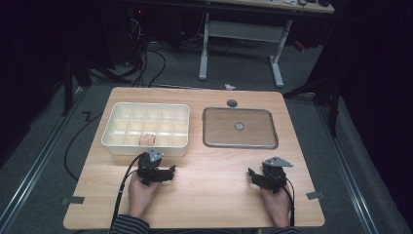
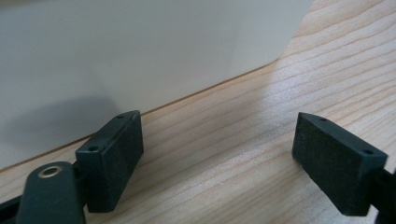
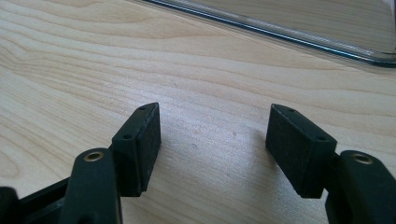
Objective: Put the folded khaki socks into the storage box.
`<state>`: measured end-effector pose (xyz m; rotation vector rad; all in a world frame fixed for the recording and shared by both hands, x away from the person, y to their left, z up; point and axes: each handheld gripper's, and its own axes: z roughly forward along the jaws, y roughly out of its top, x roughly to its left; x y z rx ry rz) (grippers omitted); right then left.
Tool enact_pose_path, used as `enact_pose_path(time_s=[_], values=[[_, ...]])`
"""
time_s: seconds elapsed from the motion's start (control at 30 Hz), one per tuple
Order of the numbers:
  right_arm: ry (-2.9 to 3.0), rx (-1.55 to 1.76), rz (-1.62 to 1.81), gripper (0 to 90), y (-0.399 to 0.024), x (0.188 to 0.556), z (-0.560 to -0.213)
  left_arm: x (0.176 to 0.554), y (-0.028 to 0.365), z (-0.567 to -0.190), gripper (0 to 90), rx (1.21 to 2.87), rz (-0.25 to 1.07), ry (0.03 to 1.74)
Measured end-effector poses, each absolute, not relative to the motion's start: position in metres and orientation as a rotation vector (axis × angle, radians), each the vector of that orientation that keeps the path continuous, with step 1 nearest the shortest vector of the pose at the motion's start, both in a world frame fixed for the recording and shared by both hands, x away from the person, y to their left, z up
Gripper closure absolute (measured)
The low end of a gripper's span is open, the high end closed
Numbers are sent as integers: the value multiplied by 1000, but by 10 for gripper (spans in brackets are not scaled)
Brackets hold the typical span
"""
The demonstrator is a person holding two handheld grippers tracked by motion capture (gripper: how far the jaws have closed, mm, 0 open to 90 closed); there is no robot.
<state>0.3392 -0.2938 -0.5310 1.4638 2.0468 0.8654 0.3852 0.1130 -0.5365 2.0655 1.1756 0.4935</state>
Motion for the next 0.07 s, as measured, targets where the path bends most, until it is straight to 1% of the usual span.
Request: enact_pose_path(time_s=[0.07], values=[[2047,1463,865,357,-294,339,-531,385,113,-536,171,2064,494,1180]])
